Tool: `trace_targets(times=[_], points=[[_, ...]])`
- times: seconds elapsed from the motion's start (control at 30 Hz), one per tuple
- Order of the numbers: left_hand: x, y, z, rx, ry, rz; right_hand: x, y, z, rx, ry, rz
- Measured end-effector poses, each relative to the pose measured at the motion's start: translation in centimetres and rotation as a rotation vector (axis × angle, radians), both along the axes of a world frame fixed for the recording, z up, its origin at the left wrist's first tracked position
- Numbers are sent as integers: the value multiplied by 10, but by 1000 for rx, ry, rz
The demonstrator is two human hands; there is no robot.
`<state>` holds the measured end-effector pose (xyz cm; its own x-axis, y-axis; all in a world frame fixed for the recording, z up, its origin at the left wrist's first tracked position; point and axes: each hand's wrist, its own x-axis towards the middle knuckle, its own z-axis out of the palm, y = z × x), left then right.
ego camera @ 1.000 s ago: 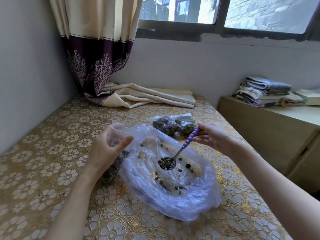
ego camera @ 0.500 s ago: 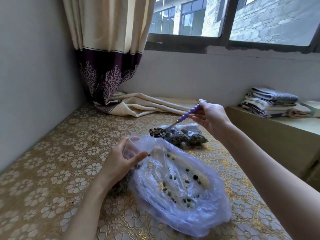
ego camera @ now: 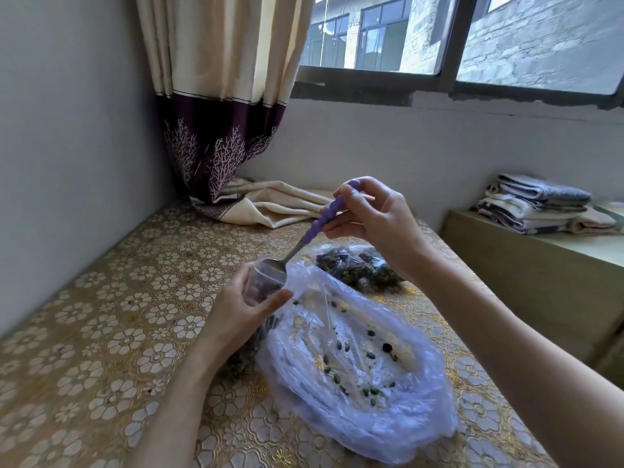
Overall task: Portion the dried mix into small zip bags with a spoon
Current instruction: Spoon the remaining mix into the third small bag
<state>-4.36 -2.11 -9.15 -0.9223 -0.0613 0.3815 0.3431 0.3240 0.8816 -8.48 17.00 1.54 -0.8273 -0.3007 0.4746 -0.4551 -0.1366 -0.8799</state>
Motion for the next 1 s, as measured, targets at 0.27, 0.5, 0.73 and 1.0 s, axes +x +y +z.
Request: trace_targets(times=[0.27, 0.5, 0.73, 1.0], points=[[-2, -4, -2, -28, -10, 16, 1, 21, -5, -160, 8, -220], [-4, -6, -6, -5, 0, 28, 11, 47, -41, -22, -22, -399], [-4, -6, -2, 1, 15, 37, 30, 45, -69, 82, 1, -295], [-4, -6, -3, 20, 28, 44, 56, 22, -67, 67, 82, -65]])
